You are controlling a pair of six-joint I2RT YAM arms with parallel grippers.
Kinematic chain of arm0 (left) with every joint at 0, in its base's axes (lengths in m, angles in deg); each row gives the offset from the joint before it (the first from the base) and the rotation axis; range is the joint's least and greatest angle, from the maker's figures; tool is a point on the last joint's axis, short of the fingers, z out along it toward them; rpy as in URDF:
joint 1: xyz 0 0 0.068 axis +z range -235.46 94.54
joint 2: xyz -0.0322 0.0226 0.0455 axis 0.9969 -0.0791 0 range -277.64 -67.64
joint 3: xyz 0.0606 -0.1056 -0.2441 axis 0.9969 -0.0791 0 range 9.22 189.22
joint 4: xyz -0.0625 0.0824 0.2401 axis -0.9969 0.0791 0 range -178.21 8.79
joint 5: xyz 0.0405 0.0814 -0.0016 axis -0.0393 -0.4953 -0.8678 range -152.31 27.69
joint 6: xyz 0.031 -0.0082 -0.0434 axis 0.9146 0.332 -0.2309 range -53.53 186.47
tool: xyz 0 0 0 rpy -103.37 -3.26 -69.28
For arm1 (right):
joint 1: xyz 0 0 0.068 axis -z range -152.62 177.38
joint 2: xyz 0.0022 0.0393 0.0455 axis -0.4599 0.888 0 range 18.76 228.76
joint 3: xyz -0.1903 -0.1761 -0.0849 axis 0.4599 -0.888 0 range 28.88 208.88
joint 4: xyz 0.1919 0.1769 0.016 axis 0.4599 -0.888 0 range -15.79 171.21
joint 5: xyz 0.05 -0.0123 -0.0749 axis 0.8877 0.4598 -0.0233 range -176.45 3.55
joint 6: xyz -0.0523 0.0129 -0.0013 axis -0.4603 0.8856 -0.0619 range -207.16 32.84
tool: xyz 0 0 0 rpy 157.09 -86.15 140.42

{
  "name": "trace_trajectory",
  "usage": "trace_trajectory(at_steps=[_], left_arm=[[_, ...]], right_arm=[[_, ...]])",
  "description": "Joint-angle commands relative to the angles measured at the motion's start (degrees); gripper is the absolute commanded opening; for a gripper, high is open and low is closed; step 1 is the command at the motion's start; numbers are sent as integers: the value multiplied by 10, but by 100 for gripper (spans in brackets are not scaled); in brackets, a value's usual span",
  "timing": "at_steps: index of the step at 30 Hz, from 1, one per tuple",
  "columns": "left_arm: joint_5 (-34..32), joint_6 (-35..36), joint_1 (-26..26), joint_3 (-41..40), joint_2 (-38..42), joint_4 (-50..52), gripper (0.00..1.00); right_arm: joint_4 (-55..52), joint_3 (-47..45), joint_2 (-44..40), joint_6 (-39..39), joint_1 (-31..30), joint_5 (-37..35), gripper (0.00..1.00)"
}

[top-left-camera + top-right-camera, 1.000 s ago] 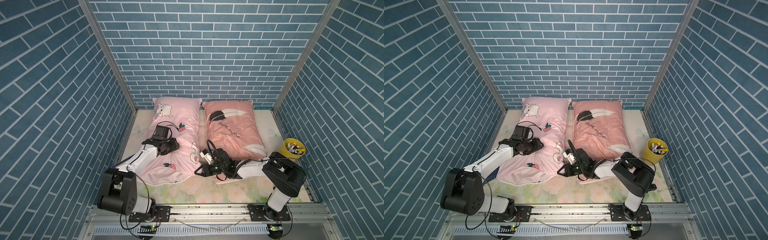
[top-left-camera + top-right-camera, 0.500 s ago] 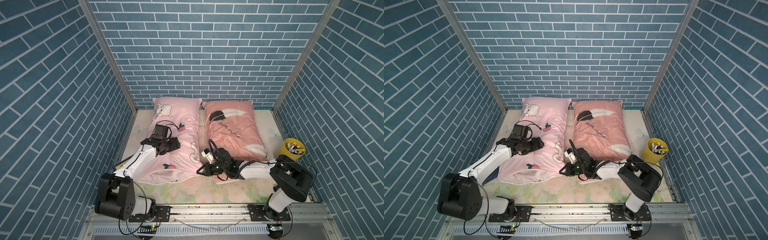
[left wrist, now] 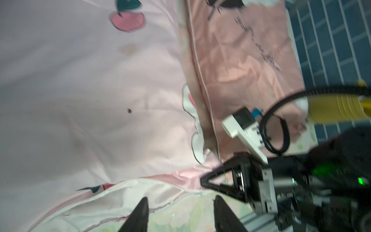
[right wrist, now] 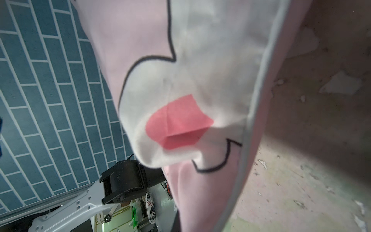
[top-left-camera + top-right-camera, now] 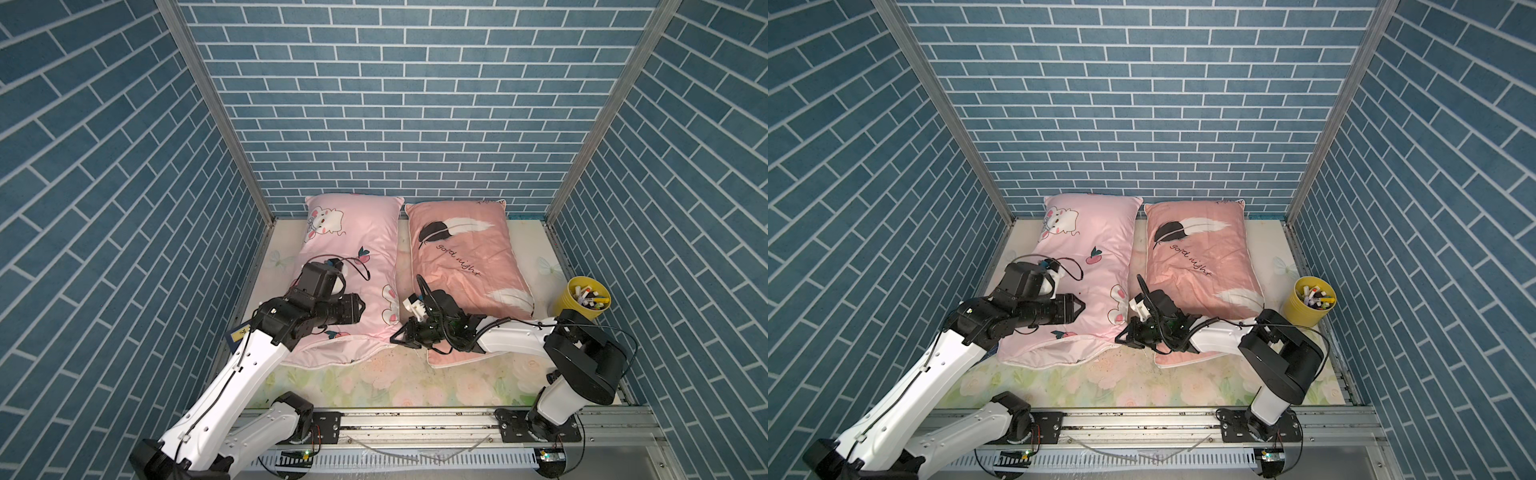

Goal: Zip up pillowcases
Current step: Pick up the pillowcase from the center of the board, then zip the zipper on the pillowcase.

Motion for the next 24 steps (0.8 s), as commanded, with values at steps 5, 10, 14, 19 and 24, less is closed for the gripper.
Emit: trace_trajectory(at_steps=[5, 10, 14, 19, 24], left_arm=[[205, -139, -34, -161, 47, -142, 28], [232, -160, -36, -230, 41, -238, 29], [231, -146, -35, -242, 22, -253, 36], [218, -138, -36, -243, 16, -261, 41], [205, -119, -36, -247, -3, -262, 39]], right_arm=[[12, 8, -14, 51, -2, 6, 0], [46, -9, -20, 78, -1, 12, 0], [45, -9, -26, 80, -1, 13, 0], [48, -12, -29, 81, -1, 16, 0], [58, -16, -33, 85, -1, 18, 0]])
